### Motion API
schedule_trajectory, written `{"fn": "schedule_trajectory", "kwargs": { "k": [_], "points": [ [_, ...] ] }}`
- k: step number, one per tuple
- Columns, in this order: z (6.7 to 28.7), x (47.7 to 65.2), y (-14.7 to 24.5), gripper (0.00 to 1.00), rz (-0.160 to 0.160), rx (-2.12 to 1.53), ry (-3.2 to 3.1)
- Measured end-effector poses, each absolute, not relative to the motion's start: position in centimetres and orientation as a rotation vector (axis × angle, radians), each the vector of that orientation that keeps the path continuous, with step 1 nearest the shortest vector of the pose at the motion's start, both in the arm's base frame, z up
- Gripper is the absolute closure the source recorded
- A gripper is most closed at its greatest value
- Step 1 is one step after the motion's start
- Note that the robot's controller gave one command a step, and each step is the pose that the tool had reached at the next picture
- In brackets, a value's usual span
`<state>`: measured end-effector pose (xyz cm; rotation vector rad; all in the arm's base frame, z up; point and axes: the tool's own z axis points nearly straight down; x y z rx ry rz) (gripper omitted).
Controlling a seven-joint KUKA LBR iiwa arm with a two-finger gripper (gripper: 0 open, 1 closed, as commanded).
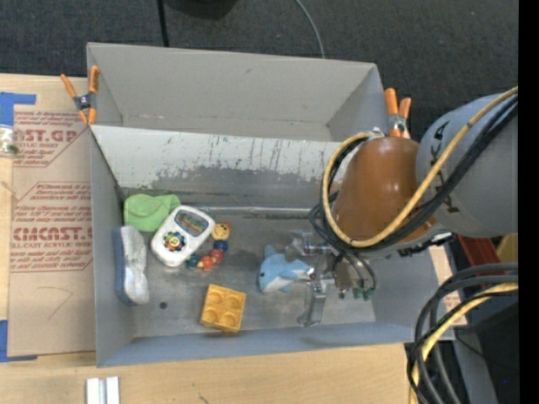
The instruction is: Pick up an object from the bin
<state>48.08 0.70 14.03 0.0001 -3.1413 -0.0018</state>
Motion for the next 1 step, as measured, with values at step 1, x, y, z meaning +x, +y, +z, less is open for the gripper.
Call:
{"fn": "schedule_trajectory", "kwargs": {
  "k": [1],
  "points": [
    [10.58,48.83,2.09,0.00,-0.002,-0.078,-3.147]
  ]
}}
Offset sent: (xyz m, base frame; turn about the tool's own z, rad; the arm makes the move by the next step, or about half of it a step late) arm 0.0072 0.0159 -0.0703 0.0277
